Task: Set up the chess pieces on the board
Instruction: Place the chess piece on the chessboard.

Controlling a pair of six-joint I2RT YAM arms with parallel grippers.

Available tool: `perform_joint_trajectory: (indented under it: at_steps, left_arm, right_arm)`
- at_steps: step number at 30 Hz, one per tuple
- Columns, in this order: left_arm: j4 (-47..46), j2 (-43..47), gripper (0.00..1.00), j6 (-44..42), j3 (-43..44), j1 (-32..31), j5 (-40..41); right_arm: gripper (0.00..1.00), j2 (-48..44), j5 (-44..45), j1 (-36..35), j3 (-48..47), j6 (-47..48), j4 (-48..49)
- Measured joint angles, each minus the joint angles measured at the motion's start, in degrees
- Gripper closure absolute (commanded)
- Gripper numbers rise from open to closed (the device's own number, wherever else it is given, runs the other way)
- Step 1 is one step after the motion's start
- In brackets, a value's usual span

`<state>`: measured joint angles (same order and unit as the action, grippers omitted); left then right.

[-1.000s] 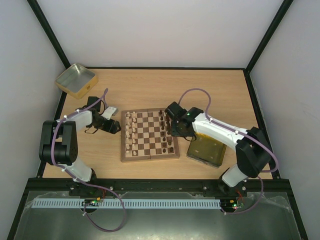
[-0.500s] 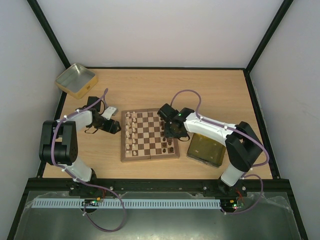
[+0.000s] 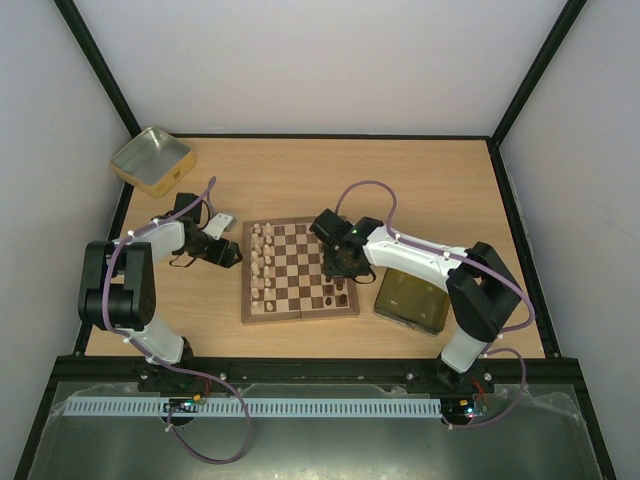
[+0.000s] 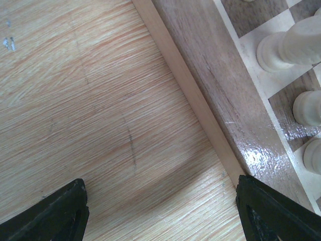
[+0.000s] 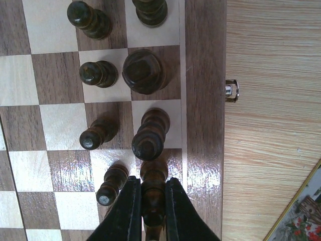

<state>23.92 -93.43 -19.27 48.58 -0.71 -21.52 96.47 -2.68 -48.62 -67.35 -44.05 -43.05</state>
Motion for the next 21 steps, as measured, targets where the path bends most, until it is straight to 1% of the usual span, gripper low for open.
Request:
perform_joint_trajectory:
  at_steps: [21]
  left_arm:
    - [0.0, 0.02, 0.19, 0.0, 0.0, 0.0, 0.0]
  right_arm:
    - [0.92, 0.33, 0.09, -0.55, 0.02, -0.07, 0.09]
